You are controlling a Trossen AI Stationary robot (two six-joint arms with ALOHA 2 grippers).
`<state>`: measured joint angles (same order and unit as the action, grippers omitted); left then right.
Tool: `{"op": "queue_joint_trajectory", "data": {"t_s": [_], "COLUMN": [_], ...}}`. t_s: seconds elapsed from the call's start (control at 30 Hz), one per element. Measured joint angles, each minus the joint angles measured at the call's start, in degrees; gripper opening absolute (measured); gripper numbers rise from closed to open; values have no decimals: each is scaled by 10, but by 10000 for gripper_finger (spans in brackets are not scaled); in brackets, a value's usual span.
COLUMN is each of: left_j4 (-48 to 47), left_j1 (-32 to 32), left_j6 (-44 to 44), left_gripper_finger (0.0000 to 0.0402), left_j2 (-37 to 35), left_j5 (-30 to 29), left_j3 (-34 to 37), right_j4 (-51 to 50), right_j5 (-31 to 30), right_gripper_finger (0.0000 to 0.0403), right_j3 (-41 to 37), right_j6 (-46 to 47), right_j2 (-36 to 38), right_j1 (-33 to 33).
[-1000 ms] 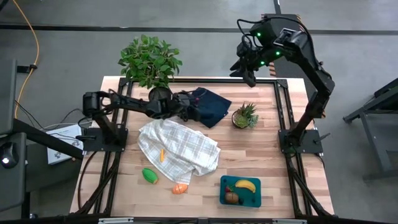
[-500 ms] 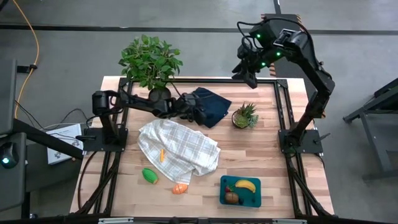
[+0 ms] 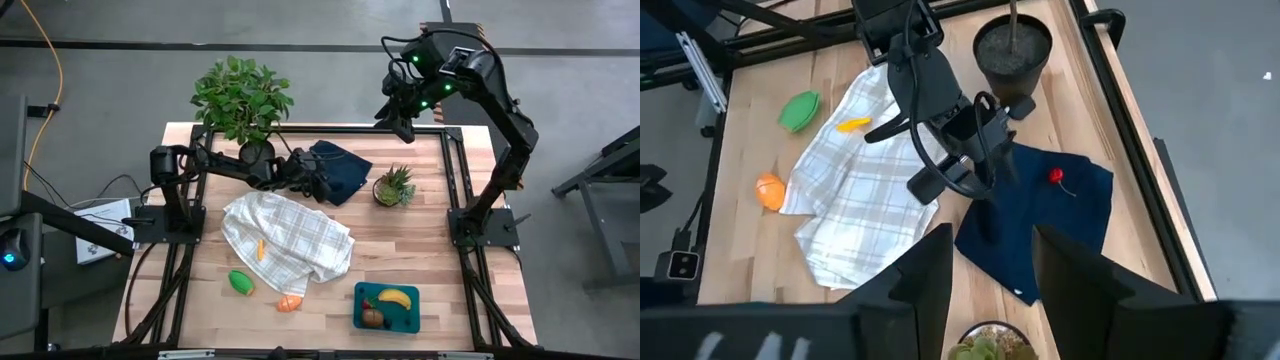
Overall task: Pick and placing Produce into tupperware
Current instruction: Move the left plant pot to the top left of the table
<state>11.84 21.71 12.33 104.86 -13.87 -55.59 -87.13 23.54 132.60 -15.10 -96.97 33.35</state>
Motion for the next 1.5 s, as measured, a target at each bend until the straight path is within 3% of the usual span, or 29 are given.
{"op": "queue_joint_trajectory", "data": {"t_s": [0.37, 0.57, 1.0, 1.5], "left_j4": [-39, -52, -82, -108], "left_j1": [6, 27, 92, 74], "left_j6": [20, 29, 58, 49], "left_gripper_finger": [156, 156, 156, 156], "left_j2": [0, 0, 0, 3], "left_j5": [-66, -65, 18, 28], "left_j3": [0, 0, -11, -55], "right_j4": [-8, -8, -6, -4], "right_j5": [-30, -30, -30, -30], "right_gripper_finger": [129, 129, 129, 129], "right_j3": [0, 0, 0, 0], "right_j6": [-3, -4, -5, -5], "right_j2": [0, 0, 0, 0], "right_j1": [0, 0, 0, 0]}}
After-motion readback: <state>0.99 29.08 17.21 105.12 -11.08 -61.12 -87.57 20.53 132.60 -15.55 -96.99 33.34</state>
